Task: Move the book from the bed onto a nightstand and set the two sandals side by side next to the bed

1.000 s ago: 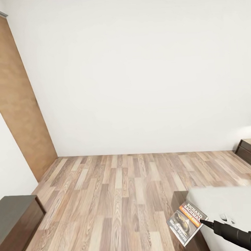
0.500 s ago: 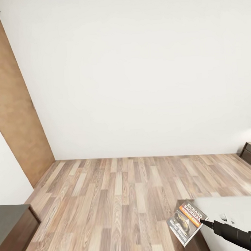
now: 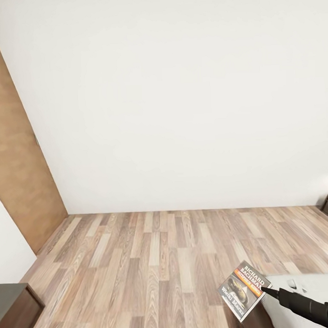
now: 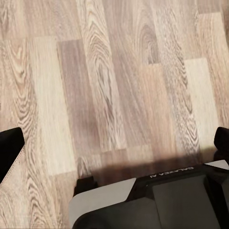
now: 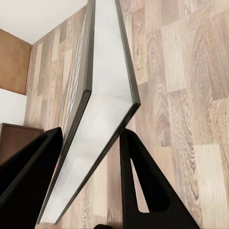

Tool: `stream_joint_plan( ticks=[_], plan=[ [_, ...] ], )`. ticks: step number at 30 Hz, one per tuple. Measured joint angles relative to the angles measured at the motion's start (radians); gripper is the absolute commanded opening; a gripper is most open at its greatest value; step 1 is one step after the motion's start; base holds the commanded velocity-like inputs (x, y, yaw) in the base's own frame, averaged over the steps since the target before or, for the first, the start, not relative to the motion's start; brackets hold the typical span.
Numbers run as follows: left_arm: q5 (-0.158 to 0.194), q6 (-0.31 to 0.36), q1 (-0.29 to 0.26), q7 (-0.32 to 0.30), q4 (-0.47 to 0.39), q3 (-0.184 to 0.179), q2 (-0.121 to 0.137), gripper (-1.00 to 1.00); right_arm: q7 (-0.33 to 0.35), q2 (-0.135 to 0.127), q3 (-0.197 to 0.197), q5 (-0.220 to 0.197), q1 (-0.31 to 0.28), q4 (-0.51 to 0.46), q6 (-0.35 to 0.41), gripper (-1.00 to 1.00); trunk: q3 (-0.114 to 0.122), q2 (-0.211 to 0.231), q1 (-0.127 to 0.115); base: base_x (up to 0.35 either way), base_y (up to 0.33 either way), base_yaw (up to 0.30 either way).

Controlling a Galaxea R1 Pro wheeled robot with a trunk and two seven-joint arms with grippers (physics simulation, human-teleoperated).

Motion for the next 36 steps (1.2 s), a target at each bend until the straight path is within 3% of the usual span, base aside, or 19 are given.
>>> stream_joint_plan(
  ticks=[36],
  plan=[
    [-0.001,0.0,0.0,0.0,0.0,0.0,0.0,1.0,0.0,0.0,0.0,0.0,0.0,0.0,0.0,-1.0,0.0,0.0,0.0,0.32,0.049,0.0]
  ],
)
